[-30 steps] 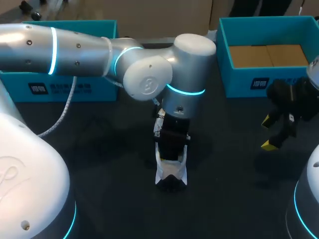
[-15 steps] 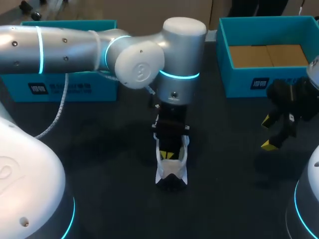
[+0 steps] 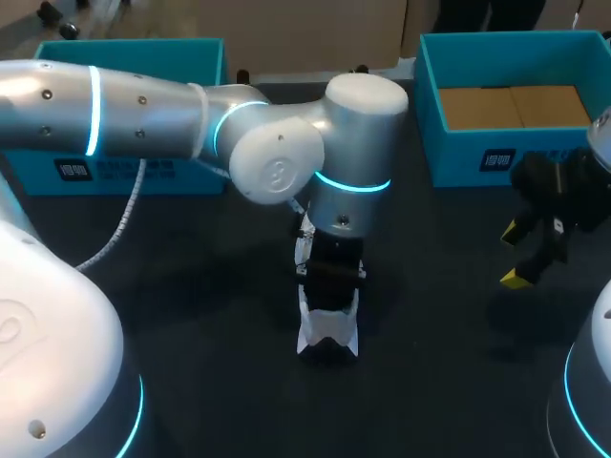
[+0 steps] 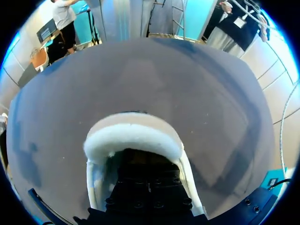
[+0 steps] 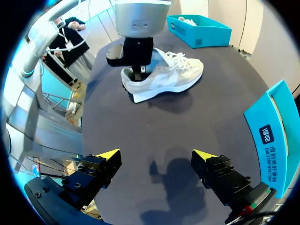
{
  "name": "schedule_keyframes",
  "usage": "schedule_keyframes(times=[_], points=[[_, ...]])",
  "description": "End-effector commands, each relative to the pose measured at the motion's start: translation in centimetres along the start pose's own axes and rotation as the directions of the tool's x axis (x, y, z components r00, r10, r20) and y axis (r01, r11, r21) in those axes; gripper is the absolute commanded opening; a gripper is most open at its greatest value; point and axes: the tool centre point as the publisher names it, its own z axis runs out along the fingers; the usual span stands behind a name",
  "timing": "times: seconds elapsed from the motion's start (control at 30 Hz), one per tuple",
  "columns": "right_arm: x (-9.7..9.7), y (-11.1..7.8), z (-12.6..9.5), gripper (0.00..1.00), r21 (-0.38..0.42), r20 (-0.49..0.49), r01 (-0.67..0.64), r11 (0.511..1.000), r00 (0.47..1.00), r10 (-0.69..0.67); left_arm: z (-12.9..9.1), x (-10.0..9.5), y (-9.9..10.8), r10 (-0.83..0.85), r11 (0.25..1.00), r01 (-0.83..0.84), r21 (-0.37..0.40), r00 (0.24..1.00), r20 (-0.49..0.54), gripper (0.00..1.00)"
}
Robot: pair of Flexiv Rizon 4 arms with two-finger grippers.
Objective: Take the shoe out of the shoebox, open the shoe tongue, remove and reinsert the insole, then place the shoe into the shoebox
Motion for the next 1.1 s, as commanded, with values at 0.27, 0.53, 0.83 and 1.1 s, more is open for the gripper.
schedule_keyframes(times=[0.27, 0.53, 0.83, 1.1], points=[[0.1, -0.1, 0.0, 1.00, 0.001, 0.003, 0.000, 1.000, 1.000, 0.000, -2.4, -0.4, 0.5, -0.005, 0.998, 0.009, -0.066, 0.998, 0.068, 0.00], [0.1, -0.1, 0.0, 1.00, 0.001, 0.003, 0.000, 1.000, 1.000, 0.000, -4.3, -0.1, 0.1, -0.011, 0.991, 0.016, -0.134, 0.999, 0.041, 0.00], [0.1, -0.1, 0.0, 1.00, 0.001, 0.003, 0.000, 1.000, 1.000, 0.000, -5.1, -0.4, 0.9, -0.087, 0.963, 0.099, -0.249, 0.994, 0.062, 0.00], [0.1, -0.1, 0.0, 1.00, 0.001, 0.003, 0.000, 1.000, 1.000, 0.000, -5.3, 0.6, 1.8, -0.157, 0.944, 0.174, -0.278, 0.984, 0.083, 0.00]])
